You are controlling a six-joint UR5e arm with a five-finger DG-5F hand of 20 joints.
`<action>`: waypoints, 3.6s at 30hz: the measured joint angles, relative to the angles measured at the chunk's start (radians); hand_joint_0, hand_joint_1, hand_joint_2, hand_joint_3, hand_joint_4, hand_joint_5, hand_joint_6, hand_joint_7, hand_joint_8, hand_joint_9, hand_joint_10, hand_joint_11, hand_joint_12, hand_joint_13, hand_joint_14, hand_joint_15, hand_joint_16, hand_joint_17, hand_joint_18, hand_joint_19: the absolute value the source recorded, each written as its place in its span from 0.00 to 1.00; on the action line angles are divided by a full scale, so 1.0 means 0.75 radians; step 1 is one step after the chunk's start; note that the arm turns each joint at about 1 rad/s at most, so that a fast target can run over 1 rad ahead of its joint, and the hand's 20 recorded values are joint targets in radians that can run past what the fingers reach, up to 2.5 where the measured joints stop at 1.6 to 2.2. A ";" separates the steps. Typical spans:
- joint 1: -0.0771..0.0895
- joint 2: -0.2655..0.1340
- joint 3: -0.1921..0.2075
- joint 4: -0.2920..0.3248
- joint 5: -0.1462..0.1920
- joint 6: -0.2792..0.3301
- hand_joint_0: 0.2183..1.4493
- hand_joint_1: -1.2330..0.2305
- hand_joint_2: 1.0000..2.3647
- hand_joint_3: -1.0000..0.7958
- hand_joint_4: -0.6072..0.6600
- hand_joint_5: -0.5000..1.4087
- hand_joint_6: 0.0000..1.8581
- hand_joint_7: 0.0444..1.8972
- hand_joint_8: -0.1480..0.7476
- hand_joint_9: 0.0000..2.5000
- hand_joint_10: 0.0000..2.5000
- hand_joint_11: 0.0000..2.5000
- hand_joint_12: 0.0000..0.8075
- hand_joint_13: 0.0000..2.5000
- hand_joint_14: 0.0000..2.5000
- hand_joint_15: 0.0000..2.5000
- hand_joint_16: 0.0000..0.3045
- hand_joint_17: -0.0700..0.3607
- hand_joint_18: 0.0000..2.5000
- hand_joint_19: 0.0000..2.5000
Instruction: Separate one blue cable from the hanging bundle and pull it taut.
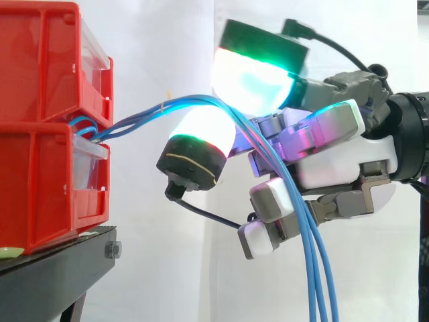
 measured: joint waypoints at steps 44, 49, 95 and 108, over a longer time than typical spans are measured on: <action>0.000 0.000 0.000 -0.016 -0.006 0.000 0.36 0.16 0.00 0.28 0.45 0.33 0.27 0.67 0.25 0.71 0.00 0.07 0.28 0.46 0.01 0.15 0.14 0.38 0.28 0.21; 0.000 0.000 0.000 -0.017 -0.006 0.000 0.25 0.30 0.00 0.28 0.51 0.33 0.27 0.68 0.28 0.70 0.00 0.06 0.30 0.47 0.01 0.16 0.16 0.41 0.29 0.20; 0.000 0.000 0.000 -0.017 -0.002 0.000 0.31 0.48 0.00 0.48 0.55 0.33 0.27 0.69 0.33 0.72 0.00 0.03 0.35 0.49 0.00 0.13 0.22 0.51 0.31 0.18; 0.000 0.000 0.000 -0.016 -0.002 0.000 0.28 0.51 0.01 0.50 0.56 0.33 0.27 0.69 0.35 0.72 0.00 0.02 0.38 0.49 0.00 0.13 0.24 0.54 0.32 0.16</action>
